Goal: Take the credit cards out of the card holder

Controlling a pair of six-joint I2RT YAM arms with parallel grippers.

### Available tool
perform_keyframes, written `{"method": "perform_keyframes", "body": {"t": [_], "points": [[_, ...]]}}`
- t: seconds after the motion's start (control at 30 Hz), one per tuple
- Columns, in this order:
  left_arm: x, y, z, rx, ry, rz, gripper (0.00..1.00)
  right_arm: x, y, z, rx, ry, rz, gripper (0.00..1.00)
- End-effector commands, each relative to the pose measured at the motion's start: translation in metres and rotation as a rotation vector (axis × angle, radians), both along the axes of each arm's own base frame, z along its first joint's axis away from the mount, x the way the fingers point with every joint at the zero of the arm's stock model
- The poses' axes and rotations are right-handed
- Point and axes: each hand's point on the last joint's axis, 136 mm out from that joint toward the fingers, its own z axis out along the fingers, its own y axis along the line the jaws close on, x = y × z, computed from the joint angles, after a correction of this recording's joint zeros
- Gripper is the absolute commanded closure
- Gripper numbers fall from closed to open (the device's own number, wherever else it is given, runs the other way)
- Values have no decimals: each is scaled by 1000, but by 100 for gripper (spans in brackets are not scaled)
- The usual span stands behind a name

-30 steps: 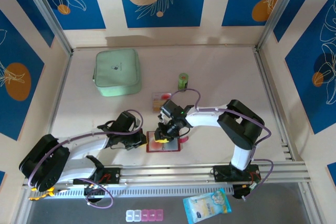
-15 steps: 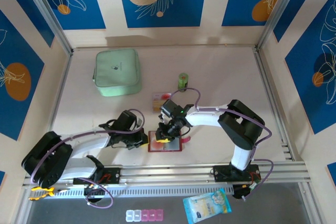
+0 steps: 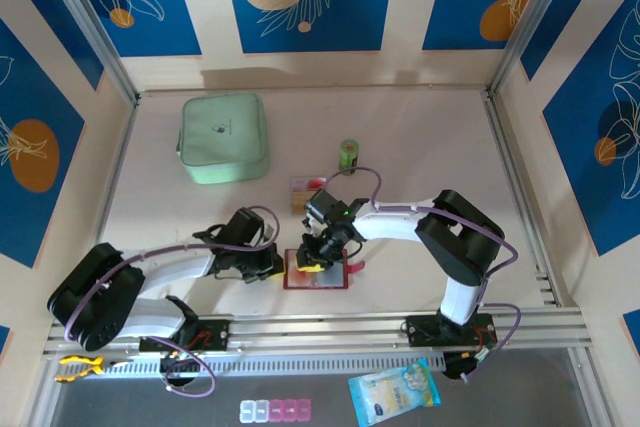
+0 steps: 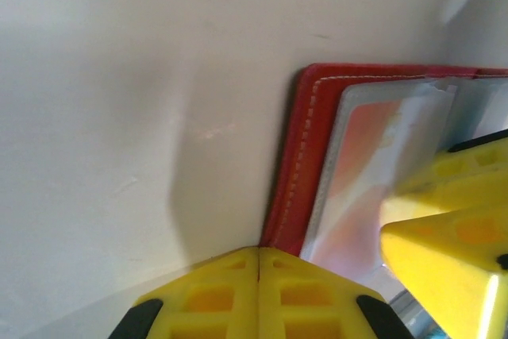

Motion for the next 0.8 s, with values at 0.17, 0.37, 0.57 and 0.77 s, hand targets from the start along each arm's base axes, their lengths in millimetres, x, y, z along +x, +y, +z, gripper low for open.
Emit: {"method": "perform_keyframes", "body": {"t": [0.17, 0.37, 0.57, 0.77], "points": [[10, -11, 29, -48, -55, -15, 97, -5, -3, -2, -30, 8, 11, 75], [4, -22, 16, -59, -15, -50, 97, -5, -4, -2, -33, 8, 10, 75], [-5, -4, -6, 56, 33, -39, 98, -5, -5, -2, -38, 4, 8, 75], [-14, 15, -21, 148, 56, -39, 98, -6, -17, -7, -100, 1, 1, 73]]}}
